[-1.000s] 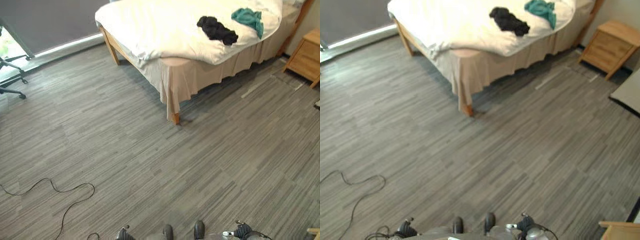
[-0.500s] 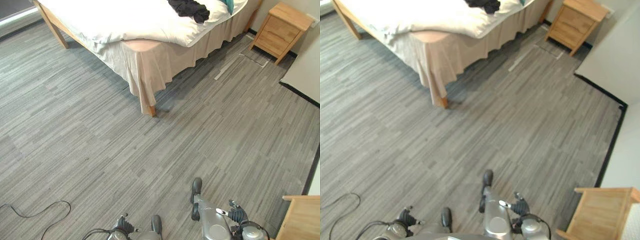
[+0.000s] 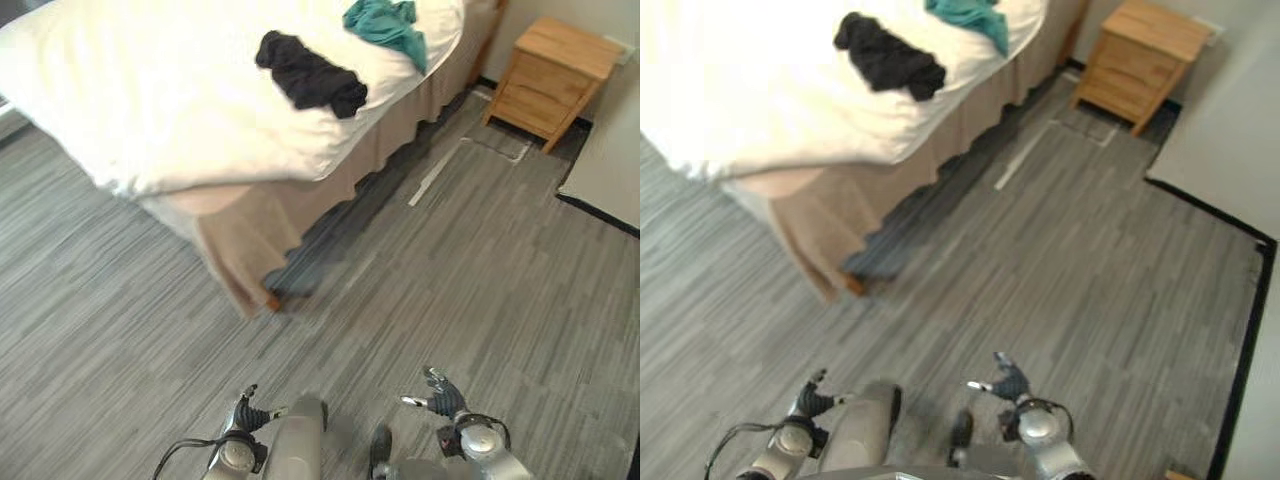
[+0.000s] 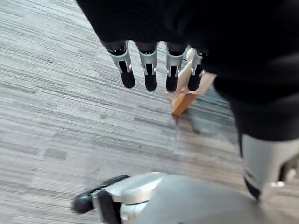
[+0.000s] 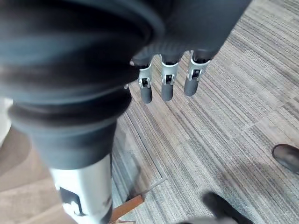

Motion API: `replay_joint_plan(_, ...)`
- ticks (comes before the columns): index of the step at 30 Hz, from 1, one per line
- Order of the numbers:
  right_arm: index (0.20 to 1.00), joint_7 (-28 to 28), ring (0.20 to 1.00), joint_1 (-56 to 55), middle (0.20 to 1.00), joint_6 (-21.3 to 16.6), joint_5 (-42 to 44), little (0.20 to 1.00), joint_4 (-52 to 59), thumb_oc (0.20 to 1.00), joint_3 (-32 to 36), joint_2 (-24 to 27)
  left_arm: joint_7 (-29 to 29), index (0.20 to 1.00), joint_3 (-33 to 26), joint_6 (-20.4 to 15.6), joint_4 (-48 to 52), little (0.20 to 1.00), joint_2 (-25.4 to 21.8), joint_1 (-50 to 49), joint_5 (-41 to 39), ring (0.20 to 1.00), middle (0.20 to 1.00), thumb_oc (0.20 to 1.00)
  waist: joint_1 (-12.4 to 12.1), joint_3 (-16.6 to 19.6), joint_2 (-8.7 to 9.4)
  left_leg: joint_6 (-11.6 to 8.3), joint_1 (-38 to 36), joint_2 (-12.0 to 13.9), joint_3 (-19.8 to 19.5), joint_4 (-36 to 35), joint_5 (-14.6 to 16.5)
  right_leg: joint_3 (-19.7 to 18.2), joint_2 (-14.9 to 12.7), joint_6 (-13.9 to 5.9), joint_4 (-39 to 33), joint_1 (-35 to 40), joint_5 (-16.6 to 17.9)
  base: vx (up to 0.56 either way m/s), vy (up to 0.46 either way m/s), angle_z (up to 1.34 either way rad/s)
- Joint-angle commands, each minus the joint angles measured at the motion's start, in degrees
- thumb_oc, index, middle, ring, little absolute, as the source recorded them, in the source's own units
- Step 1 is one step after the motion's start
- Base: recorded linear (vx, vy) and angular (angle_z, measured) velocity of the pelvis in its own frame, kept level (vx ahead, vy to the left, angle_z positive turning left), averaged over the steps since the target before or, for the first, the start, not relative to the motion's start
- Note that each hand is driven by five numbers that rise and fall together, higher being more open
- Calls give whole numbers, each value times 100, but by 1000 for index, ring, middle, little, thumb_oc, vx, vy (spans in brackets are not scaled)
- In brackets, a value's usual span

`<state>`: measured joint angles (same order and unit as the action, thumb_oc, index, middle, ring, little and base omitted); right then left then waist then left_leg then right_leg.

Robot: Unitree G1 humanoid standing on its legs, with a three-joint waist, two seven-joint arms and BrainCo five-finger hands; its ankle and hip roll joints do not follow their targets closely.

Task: Tidy up the quilt and then pick up the clothes from the bed and put them into the laundry hamper.

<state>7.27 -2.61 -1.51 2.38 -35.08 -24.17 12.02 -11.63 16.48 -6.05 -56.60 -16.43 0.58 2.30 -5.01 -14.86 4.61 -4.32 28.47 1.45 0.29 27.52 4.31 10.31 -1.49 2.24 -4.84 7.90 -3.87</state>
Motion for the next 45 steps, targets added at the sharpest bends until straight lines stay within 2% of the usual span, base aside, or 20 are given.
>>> replay_joint_plan(1, 1000, 142, 1000, -340, 1000, -60, -130, 1000, 394, 1000, -34, 0, -98, 1000, 170, 87, -432, 1000, 301, 155, -122, 1000, 1000, 1000, -202, -183, -170, -16, -1272, 160, 621, -2241, -935, -61, 11, -686, -16, -20, -470, 469, 91, -72)
replay_joint_plan(3, 1000, 142, 1000, -379, 1000, 6, -223, 1000, 641, 1000, -78, -123, -71, 1000, 78, 165, -573, 1000, 325, 117, -61, 1000, 1000, 1000, -212, -88, -61, 183, -1347, 297, 1615, -2377, -953, 83, 146, -658, 210, 260, -654, 588, 123, -40)
replay_joint_plan(6, 1000, 108, 1000, -314, 1000, 18, -289, 1000, 711, 1000, -183, -172, -84, 1000, 20, 219, -694, 1000, 280, 146, -75, 1000, 1000, 1000, -326, -55, 107, 309, -1379, 163, 1571, -2279, -887, 49, 122, -733, 677, 265, -670, 349, 77, 44)
replay_joint_plan(7, 1000, 50, 1000, -396, 1000, 54, -489, 1000, 827, 1000, -243, -290, -63, 1000, -19, 236, -783, 1000, 262, 39, -26, 1000, 1000, 1000, -310, -68, 191, 479, -1697, 45, 1546, -2394, -671, 392, -86, -1269, 1796, -37, -404, 465, 162, 77)
replay_joint_plan(8, 1000, 11, 1000, -330, 1000, 125, -549, 1000, 1038, 1000, -323, -329, -113, 1000, -58, 322, -879, 1000, 162, 46, 2, 1000, 1000, 1000, -157, -147, 90, 614, -2087, 37, 1351, -2551, -535, 383, -415, -1613, 3164, -764, 309, 464, 161, 75)
replay_joint_plan(10, 1000, 52, 1000, -318, 1000, 123, -582, 1000, 1198, 1000, -381, -394, -189, 1000, -53, 332, -905, 1000, 133, 109, -57, 1000, 1000, 1000, -68, -150, -114, 588, -2451, 182, 1060, -2840, -483, 459, -588, -1531, 3573, -1353, 324, 446, 45, 79)
replay_joint_plan(14, 1000, 103, 1000, -217, 1000, 184, -534, 1000, 1162, 1000, -370, -436, -211, 1000, 37, 320, -954, 1000, 135, 228, -78, 1000, 1000, 1000, 104, -186, -92, 476, -2796, 66, 549, -2985, -368, 509, -745, -1246, 2570, -1487, 0, 357, -118, 101)
replay_joint_plan(16, 1000, 200, 1000, 155, 1000, 141, -386, 1000, -294, 1000, -89, -162, -167, 1000, 60, 270, -1147, 1000, 137, 436, -97, 1000, 1000, 1000, 260, -193, -68, 382, -2954, -10, 158, -2999, -243, -16, -681, -1193, 1303, -1481, 91, 361, -163, 179)
replay_joint_plan(18, 1000, 253, 1000, 573, 1000, 158, -317, 1000, -1787, 1000, 188, -1, -162, 1000, -1, 180, -1472, 1000, 192, 702, -235, 1000, 1000, 1000, 455, -111, -84, 265, -3195, 4, -609, -3145, -51, -1375, -734, -1307, 562, -1822, 494, 503, -258, 190)
replay_joint_plan(23, 1000, 135, 1000, 697, 1000, 162, -414, 1000, -2757, 1000, 266, -44, -63, 1000, -340, 117, -1788, 1000, 300, 715, -706, 1000, 1000, 1000, 493, 35, -2, 87, -3409, 150, -1135, -3138, 115, -1209, -873, -1318, 462, -1599, 597, 310, -273, 170)
replay_joint_plan(27, 1000, 92, 1000, 796, 1000, 164, -581, 1000, -3085, 1000, 167, 11, -478, 1000, -1160, -441, -1195, 1000, 547, 799, -2491, 1000, 1000, 1000, 403, 309, 0, -171, -3395, 516, -1335, -3196, 60, -812, -720, -1173, 200, -1168, 469, 212, -294, 84)
replay_joint_plan(30, 1000, 51, 1000, 608, 1000, -16, -406, 1000, -2701, 1000, 367, 394, -404, 1000, -1499, -745, 832, 1000, 33, 411, -3264, 1000, 1000, 1000, 298, 186, -33, -252, -2972, 539, -1030, -2916, -79, -373, -865, -1198, 52, -941, 359, 7, -124, 82)
replay_joint_plan(31, 1000, 87, 1000, 662, 1000, 34, -221, 1000, -2891, 1000, 505, 463, -706, 1000, -1672, -767, 54, 1000, -267, 297, -2512, 1000, 1000, 1000, 258, 125, -63, -280, -2822, 590, -666, -2845, -168, -212, -928, -1193, 29, -839, 317, -70, -47, 99)
replay_joint_plan(32, 1000, 55, 1000, 704, 1000, 75, -103, 1000, -2660, 1000, 685, 730, -526, 1000, -1827, -1070, 2113, 1000, -428, 410, -3810, 1000, 1000, 1000, 207, 94, -114, -311, -2711, 682, -267, -2805, -285, -30, -971, -1216, 4, -734, 276, 5, -55, 81)
replay_joint_plan(33, 1000, 32, 1000, 601, 1000, -22, 94, 1000, -2884, 1000, 676, 840, -511, 1000, -1970, -1289, 2915, 1000, -655, 249, -2865, 1000, 1000, 1000, 214, 157, -147, -349, -2784, 737, -103, -2936, -307, 18, -897, -1182, 9, -612, 248, 34, -41, 66)
replay_joint_plan(35, 1000, -19, 1000, 635, 1000, -27, 132, 1000, -2993, 1000, 759, 895, -410, 1000, -2011, -1334, 3358, 1000, -752, 195, -2728, 1000, 1000, 1000, 218, 221, -174, -369, -2838, 763, -75, -2973, -321, 66, -869, -1174, 24, -554, 216, 130, -55, 29)
replay_joint_plan(36, 1000, -43, 1000, 637, 1000, -11, 204, 1000, -3065, 1000, 890, 885, -465, 1000, -2114, -1345, 4613, 1000, -1080, 158, -2093, 1000, 1000, 1000, 199, 300, -204, -379, -2919, 796, -25, -3040, -360, 130, -846, -1162, 46, -484, 155, 192, -52, 7)
replay_joint_plan(39, 1000, -76, 1000, 710, 1000, 11, 121, 1000, -3301, 1000, 872, 867, -386, 1000, -2120, -1304, 3962, 1000, -1200, 10, -1832, 1000, 1000, 1000, 232, 352, -237, -381, -3012, 807, 8, -3087, -377, 102, -829, -1153, 62, -491, 145, 108, 4, -1)
replay_joint_plan(43, 1000, -239, 1000, 875, 1000, 74, -119, 1000, -3445, 1000, 748, 789, -88, 1000, -2003, -1245, 4485, 1000, -1811, 660, -1570, 1000, 1000, 1000, 372, 453, -322, -385, -3243, 849, 194, -3178, -310, 27, -815, -1180, 57, -448, 117, 115, 41, -18)
replay_joint_plan(45, 1000, -214, 1000, 874, 1000, 79, -224, 1000, -3310, 1000, 574, 647, -252, 1000, -1141, -781, 4524, 1000, -2204, 1594, -110, 1000, 1000, 1000, 610, 487, -348, -366, -3311, 859, 323, -3208, -250, -48, -813, -1204, 73, -501, 128, 77, 23, -13)
